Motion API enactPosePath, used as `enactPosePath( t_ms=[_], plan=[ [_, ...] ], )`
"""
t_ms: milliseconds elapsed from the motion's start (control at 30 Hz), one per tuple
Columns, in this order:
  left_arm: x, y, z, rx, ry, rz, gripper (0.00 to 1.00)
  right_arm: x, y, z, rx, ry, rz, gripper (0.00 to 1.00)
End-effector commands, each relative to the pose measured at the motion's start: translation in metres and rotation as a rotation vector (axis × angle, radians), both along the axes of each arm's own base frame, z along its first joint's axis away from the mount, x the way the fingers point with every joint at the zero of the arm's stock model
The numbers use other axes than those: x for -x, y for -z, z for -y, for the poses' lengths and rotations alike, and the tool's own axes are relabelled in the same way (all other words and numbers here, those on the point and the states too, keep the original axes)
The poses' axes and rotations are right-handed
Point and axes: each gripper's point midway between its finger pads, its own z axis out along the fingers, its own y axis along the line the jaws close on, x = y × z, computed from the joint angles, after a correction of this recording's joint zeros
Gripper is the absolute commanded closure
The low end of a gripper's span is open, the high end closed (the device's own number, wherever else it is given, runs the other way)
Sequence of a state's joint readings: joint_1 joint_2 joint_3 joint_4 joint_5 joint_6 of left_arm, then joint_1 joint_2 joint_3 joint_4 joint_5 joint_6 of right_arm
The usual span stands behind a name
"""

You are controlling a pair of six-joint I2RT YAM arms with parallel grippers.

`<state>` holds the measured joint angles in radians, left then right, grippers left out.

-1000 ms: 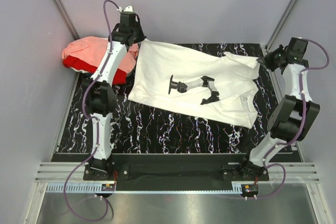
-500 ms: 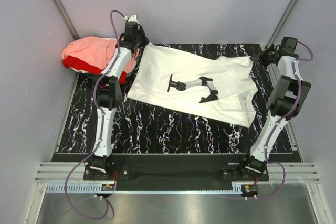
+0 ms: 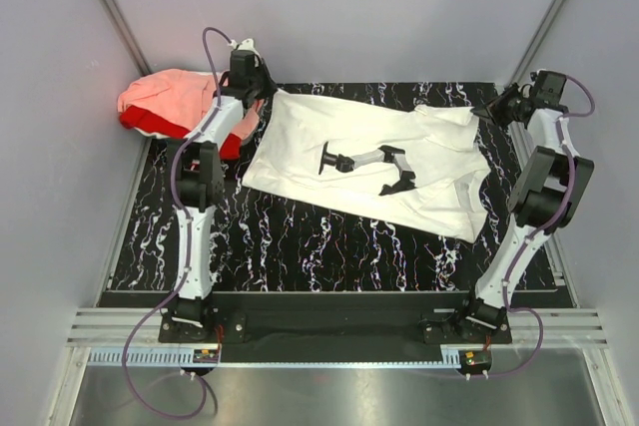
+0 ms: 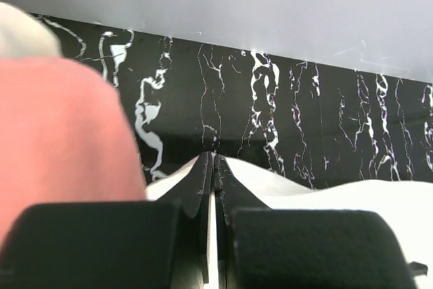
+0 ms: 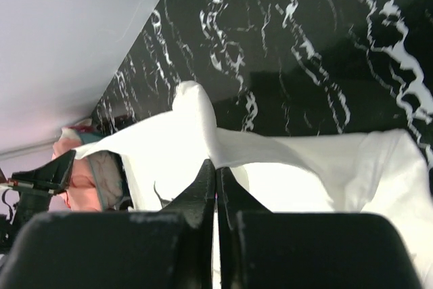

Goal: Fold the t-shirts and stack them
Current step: Fold the tshirt

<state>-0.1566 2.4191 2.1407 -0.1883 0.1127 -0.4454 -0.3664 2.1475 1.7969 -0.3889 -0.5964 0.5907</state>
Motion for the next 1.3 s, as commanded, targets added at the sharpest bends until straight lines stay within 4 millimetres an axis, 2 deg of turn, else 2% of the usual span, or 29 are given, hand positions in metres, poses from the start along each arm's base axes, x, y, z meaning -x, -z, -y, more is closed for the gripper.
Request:
enactPosePath(
  t_ms=[0,33,67,100,200,267,300,333,367,433,533,700,867,967,1067,1167,1200,1233,1267],
  plan=[
    [0.009,-0.094,-0.01,0.009,0.013,0.184,1.0,0.018,-0.049,-0.015,0.064,-0.068,0.131,1.0],
    [0.012,-0.092,-0.011,0.005,0.012,0.177,1.0,0.023,-0.054,-0.016,0.075,-0.068,0.139,1.0],
    [0.017,-0.081,-0.012,-0.003,0.014,0.151,1.0,0.028,-0.05,-0.017,0.075,-0.066,0.127,1.0],
    [0.021,-0.082,-0.013,-0.007,0.014,0.147,1.0,0.032,-0.045,-0.017,0.085,-0.064,0.116,1.0],
    [0.032,-0.066,-0.021,-0.014,0.004,0.102,1.0,0.051,-0.026,-0.021,0.089,-0.058,0.066,1.0],
    [0.037,-0.059,-0.026,-0.018,-0.004,0.084,1.0,0.059,-0.029,-0.021,0.101,-0.05,0.066,1.0],
    [0.042,-0.054,-0.028,-0.024,-0.011,0.069,1.0,0.065,-0.02,-0.021,0.105,-0.047,0.044,1.0],
    [0.045,-0.05,-0.03,-0.029,-0.012,0.061,1.0,0.069,-0.024,-0.021,0.115,-0.041,0.05,1.0],
    [0.047,-0.055,-0.031,-0.029,-0.013,0.07,1.0,0.072,-0.023,-0.02,0.119,-0.039,0.044,1.0],
    [0.054,-0.042,-0.036,-0.037,-0.02,0.045,1.0,0.081,-0.023,-0.021,0.117,-0.037,0.034,1.0],
    [0.059,-0.035,-0.04,-0.038,-0.021,0.022,1.0,0.092,-0.023,-0.021,0.117,-0.03,0.014,1.0],
    [0.068,-0.019,-0.042,-0.045,-0.012,-0.025,1.0,0.11,-0.018,-0.02,0.117,-0.006,-0.013,1.0],
    [0.074,-0.009,-0.041,-0.048,-0.005,-0.051,1.0,0.124,-0.018,-0.013,0.073,0.019,-0.018,1.0],
    [0.078,-0.004,-0.043,-0.053,-0.011,-0.066,1.0,0.132,-0.016,-0.016,0.061,0.026,-0.026,1.0],
    [0.083,0.0,-0.049,-0.071,-0.033,-0.084,1.0,0.142,-0.009,-0.017,0.06,0.045,-0.057,1.0],
    [0.089,0.009,-0.055,-0.097,-0.06,-0.105,1.0,0.157,0.005,-0.01,0.064,0.121,-0.137,1.0],
    [0.091,0.01,-0.058,-0.105,-0.066,-0.107,1.0,0.164,0.014,-0.007,0.071,0.15,-0.18,0.95],
    [0.093,0.011,-0.057,-0.111,-0.063,-0.115,0.96,0.167,0.017,-0.005,0.074,0.165,-0.199,0.87],
    [0.095,0.015,-0.058,-0.113,-0.062,-0.127,0.74,0.171,0.021,-0.004,0.074,0.182,-0.221,0.73]
  ],
)
